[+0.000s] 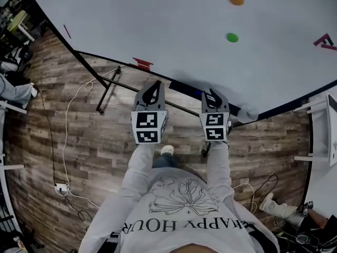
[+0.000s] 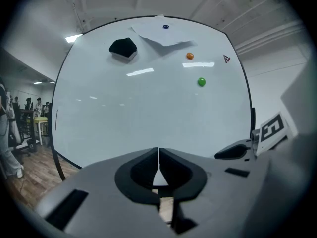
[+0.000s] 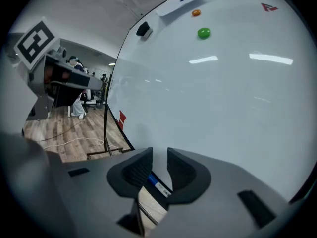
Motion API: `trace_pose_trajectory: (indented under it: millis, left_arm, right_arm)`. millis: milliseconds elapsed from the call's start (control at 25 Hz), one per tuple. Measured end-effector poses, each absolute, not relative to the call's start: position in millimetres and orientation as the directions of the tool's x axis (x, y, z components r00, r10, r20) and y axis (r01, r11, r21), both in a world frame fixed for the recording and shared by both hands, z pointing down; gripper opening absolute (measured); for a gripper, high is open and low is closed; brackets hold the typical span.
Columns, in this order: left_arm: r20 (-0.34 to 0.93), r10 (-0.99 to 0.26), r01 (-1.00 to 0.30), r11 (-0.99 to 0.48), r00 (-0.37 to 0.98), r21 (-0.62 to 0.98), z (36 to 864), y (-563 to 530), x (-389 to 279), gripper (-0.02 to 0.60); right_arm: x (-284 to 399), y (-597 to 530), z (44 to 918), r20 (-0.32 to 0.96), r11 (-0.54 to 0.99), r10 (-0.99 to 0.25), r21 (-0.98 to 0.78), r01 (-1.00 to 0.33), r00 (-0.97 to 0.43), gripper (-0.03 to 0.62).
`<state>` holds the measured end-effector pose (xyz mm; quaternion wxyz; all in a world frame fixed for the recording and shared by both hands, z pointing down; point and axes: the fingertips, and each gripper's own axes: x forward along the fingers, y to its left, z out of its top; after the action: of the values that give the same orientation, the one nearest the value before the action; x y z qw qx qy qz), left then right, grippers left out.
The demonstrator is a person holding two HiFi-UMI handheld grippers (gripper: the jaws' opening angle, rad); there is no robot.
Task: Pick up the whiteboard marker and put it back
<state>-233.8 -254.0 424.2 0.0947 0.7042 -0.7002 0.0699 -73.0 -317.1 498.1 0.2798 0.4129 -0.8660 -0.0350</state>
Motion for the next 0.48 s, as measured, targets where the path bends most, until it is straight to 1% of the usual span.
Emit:
trace_pose_trajectory:
  millis: [160, 400, 480]
  left_arm:
    - [0.254, -0.967, -0.999, -0.017, 0.029, 0.049, 438, -266, -242, 0.011]
    - [0.31, -0.95, -0.997, -0.025, 0.048, 0.078, 467, -273, -247, 0.011]
    - [0.328, -0.944, -0.996, -0.019, 0.047, 0.088, 476, -273, -249, 0.011]
  right_arm:
    - [-75, -329, 526, 0.529, 0.67, -0.721, 0.369, -0.644, -0.448, 0.092]
    - [-81, -338, 563, 0.625, 0.718, -0.684, 0.483, -0.501, -0.376, 0.094]
    - [-80, -339, 574, 0.654, 0.732, -0.672, 0.513, -0.448, -0.348, 0.103]
